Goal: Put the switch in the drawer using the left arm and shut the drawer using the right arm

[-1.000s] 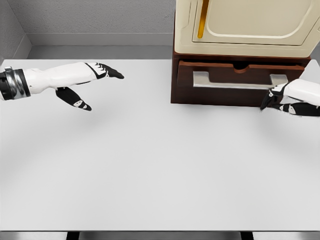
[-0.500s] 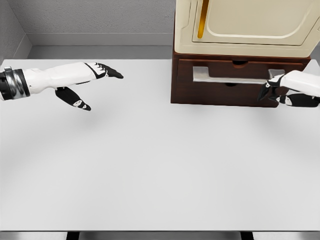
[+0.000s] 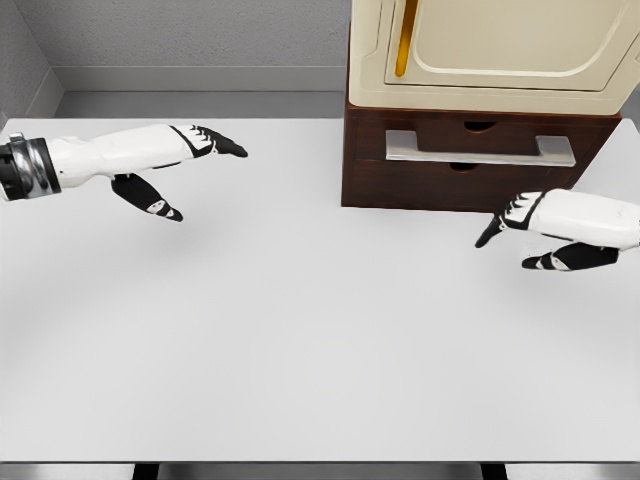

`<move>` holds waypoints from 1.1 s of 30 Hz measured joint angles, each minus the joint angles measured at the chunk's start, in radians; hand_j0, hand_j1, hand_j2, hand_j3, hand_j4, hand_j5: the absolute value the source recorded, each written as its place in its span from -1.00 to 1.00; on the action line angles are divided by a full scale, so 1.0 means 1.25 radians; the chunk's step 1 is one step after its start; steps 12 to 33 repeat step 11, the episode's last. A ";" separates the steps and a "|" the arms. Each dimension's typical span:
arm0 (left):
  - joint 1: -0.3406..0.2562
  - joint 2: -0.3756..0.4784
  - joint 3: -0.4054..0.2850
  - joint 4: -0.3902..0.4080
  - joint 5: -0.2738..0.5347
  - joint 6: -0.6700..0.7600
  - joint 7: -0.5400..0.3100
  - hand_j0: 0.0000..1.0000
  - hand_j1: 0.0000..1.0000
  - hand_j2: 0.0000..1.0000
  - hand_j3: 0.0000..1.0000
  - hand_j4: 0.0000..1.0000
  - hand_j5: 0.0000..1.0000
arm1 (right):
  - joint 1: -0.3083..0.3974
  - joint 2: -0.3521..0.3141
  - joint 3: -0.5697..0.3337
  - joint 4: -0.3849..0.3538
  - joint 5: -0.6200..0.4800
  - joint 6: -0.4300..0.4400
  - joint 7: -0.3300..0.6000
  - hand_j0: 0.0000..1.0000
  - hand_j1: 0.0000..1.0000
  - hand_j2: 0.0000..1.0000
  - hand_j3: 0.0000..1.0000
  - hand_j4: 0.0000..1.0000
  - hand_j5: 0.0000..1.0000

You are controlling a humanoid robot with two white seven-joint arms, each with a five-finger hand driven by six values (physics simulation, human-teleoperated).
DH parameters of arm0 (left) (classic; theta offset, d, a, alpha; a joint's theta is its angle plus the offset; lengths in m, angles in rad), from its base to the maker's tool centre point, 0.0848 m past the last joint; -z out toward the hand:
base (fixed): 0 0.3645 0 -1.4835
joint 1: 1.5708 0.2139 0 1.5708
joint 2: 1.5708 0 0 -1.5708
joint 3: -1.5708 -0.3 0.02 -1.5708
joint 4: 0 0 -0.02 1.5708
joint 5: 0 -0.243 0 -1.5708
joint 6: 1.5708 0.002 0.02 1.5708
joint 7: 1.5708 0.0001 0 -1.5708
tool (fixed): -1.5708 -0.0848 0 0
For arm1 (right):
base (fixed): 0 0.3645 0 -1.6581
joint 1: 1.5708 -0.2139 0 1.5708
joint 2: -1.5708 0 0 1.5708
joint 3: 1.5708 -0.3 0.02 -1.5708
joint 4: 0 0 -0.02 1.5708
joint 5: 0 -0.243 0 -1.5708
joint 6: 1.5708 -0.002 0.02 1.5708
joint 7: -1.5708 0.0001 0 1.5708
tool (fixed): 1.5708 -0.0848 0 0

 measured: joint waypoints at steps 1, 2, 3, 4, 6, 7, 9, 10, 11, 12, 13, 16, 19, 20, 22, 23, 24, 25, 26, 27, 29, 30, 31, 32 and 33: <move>0.000 0.000 0.000 0.000 0.001 0.000 0.001 1.00 1.00 1.00 1.00 1.00 1.00 | 0.000 -0.003 -0.001 -0.015 0.001 0.000 0.000 1.00 1.00 1.00 1.00 1.00 1.00; 0.001 0.000 0.001 0.000 0.001 0.000 0.001 1.00 1.00 1.00 1.00 1.00 1.00 | 0.000 -0.006 -0.001 -0.026 0.001 0.000 -0.001 1.00 1.00 1.00 1.00 1.00 1.00; 0.002 0.000 0.001 0.000 0.002 0.000 0.001 1.00 1.00 1.00 1.00 1.00 1.00 | 0.005 -0.007 -0.001 -0.034 0.002 -0.001 -0.001 1.00 1.00 1.00 1.00 1.00 1.00; 0.004 0.000 0.000 0.001 0.003 0.000 0.001 1.00 1.00 1.00 1.00 1.00 1.00 | 0.006 -0.008 -0.001 -0.041 0.002 -0.001 -0.001 1.00 1.00 1.00 1.00 1.00 1.00; 0.004 -0.001 0.000 0.001 0.003 0.000 0.002 1.00 1.00 1.00 1.00 1.00 1.00 | 0.006 -0.009 -0.001 -0.049 0.002 -0.001 -0.001 1.00 1.00 1.00 1.00 1.00 1.00; 0.005 -0.001 0.000 0.001 0.003 0.000 0.002 1.00 1.00 1.00 1.00 1.00 1.00 | 0.006 -0.010 0.000 -0.052 0.002 -0.001 -0.001 1.00 1.00 1.00 1.00 1.00 1.00; 0.011 -0.001 0.000 0.001 0.003 0.000 0.002 1.00 1.00 1.00 1.00 1.00 1.00 | 0.007 -0.010 0.001 -0.055 0.002 -0.001 -0.002 1.00 1.00 1.00 1.00 1.00 1.00; 0.012 -0.002 0.000 0.001 0.003 0.000 0.002 1.00 1.00 1.00 1.00 1.00 1.00 | 0.007 -0.010 0.002 -0.056 0.002 -0.001 -0.002 1.00 1.00 1.00 1.00 1.00 1.00; 0.012 -0.002 0.000 0.001 0.003 0.000 0.002 1.00 1.00 1.00 1.00 1.00 1.00 | 0.007 -0.010 0.002 -0.057 0.002 -0.001 -0.002 1.00 1.00 1.00 1.00 1.00 1.00; 0.012 -0.002 0.000 0.001 0.003 0.000 0.002 1.00 1.00 1.00 1.00 1.00 1.00 | 0.007 -0.010 0.002 -0.057 0.002 -0.001 -0.002 1.00 1.00 1.00 1.00 1.00 1.00; 0.012 -0.002 0.000 0.001 0.003 0.000 0.002 1.00 1.00 1.00 1.00 1.00 1.00 | 0.007 -0.010 0.002 -0.057 0.002 -0.001 -0.002 1.00 1.00 1.00 1.00 1.00 1.00; 0.012 -0.002 0.000 0.001 0.003 0.000 0.002 1.00 1.00 1.00 1.00 1.00 1.00 | 0.007 -0.010 0.002 -0.057 0.002 -0.001 -0.002 1.00 1.00 1.00 1.00 1.00 1.00; 0.012 -0.002 0.000 0.001 0.003 0.000 0.002 1.00 1.00 1.00 1.00 1.00 1.00 | 0.007 -0.010 0.002 -0.057 0.002 -0.001 -0.002 1.00 1.00 1.00 1.00 1.00 1.00; 0.012 -0.002 0.000 0.001 0.003 0.000 0.002 1.00 1.00 1.00 1.00 1.00 1.00 | 0.007 -0.010 0.002 -0.057 0.002 -0.001 -0.002 1.00 1.00 1.00 1.00 1.00 1.00; 0.012 -0.002 0.000 0.001 0.003 0.000 0.002 1.00 1.00 1.00 1.00 1.00 1.00 | 0.007 -0.010 0.002 -0.057 0.002 -0.001 -0.002 1.00 1.00 1.00 1.00 1.00 1.00; 0.012 -0.002 0.000 0.001 0.003 0.000 0.002 1.00 1.00 1.00 1.00 1.00 1.00 | 0.007 -0.010 0.002 -0.057 0.002 -0.001 -0.002 1.00 1.00 1.00 1.00 1.00 1.00; 0.012 -0.002 0.000 0.001 0.003 0.000 0.002 1.00 1.00 1.00 1.00 1.00 1.00 | 0.007 -0.010 0.002 -0.057 0.002 -0.001 -0.002 1.00 1.00 1.00 1.00 1.00 1.00; 0.012 -0.002 0.000 0.001 0.003 0.000 0.002 1.00 1.00 1.00 1.00 1.00 1.00 | 0.007 -0.010 0.002 -0.057 0.002 -0.001 -0.002 1.00 1.00 1.00 1.00 1.00 1.00; 0.012 -0.002 0.000 0.001 0.003 0.000 0.002 1.00 1.00 1.00 1.00 1.00 1.00 | 0.007 -0.010 0.002 -0.057 0.002 -0.001 -0.002 1.00 1.00 1.00 1.00 1.00 1.00; 0.012 -0.002 0.000 0.001 0.003 0.000 0.002 1.00 1.00 1.00 1.00 1.00 1.00 | 0.007 -0.010 0.002 -0.057 0.002 -0.001 -0.002 1.00 1.00 1.00 1.00 1.00 1.00; 0.012 -0.002 0.000 0.001 0.003 0.000 0.002 1.00 1.00 1.00 1.00 1.00 1.00 | 0.007 -0.010 0.002 -0.057 0.002 -0.001 -0.002 1.00 1.00 1.00 1.00 1.00 1.00; 0.012 -0.002 0.000 0.001 0.003 0.000 0.002 1.00 1.00 1.00 1.00 1.00 1.00 | 0.007 -0.010 0.002 -0.057 0.002 -0.001 -0.002 1.00 1.00 1.00 1.00 1.00 1.00; 0.012 -0.002 0.000 0.001 0.003 0.000 0.002 1.00 1.00 1.00 1.00 1.00 1.00 | 0.007 -0.010 0.002 -0.057 0.002 -0.001 -0.002 1.00 1.00 1.00 1.00 1.00 1.00; 0.012 -0.002 0.000 0.001 0.003 0.000 0.002 1.00 1.00 1.00 1.00 1.00 1.00 | 0.007 -0.010 0.002 -0.057 0.002 -0.001 -0.002 1.00 1.00 1.00 1.00 1.00 1.00; 0.012 -0.002 0.000 0.001 0.003 0.000 0.002 1.00 1.00 1.00 1.00 1.00 1.00 | 0.007 -0.010 0.002 -0.057 0.002 -0.001 -0.002 1.00 1.00 1.00 1.00 1.00 1.00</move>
